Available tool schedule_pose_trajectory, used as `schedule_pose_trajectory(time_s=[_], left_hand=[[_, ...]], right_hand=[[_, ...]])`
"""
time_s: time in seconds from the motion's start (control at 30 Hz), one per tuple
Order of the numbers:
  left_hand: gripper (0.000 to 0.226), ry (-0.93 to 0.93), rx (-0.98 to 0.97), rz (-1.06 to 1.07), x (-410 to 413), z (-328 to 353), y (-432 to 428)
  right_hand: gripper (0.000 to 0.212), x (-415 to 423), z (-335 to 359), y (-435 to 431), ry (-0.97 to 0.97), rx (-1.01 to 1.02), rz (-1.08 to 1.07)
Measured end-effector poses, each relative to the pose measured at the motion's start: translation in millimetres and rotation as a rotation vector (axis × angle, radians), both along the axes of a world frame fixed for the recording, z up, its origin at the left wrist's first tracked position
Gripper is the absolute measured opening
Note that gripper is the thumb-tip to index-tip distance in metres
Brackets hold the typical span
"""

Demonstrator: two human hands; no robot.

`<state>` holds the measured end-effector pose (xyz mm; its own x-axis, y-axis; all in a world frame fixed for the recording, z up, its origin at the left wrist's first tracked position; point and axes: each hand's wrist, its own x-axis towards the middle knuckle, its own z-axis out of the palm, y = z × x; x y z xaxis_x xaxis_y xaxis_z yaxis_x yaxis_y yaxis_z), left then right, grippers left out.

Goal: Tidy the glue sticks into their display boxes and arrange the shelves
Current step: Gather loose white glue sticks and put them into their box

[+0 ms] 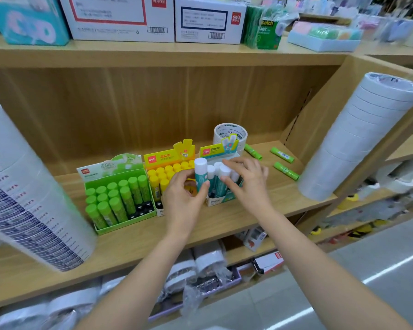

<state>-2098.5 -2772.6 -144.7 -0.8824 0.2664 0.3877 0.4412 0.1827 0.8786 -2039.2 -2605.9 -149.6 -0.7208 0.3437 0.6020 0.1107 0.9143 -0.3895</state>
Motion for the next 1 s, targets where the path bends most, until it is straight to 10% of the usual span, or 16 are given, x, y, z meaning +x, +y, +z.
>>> schedule_pose_trajectory(time_s=[0.73, 1.0], left_hand=[[0.069, 0.283, -0.231, 0.017, 1, -12, 18], [0.036, 0.449, -0.297, -0.006, -7, -11, 22]], right_hand=[[0.029, 0, -17, 11, 0.101, -0.277, 0.293], [0.030, 3, -15, 15, 0.076, -0.297, 0.326]])
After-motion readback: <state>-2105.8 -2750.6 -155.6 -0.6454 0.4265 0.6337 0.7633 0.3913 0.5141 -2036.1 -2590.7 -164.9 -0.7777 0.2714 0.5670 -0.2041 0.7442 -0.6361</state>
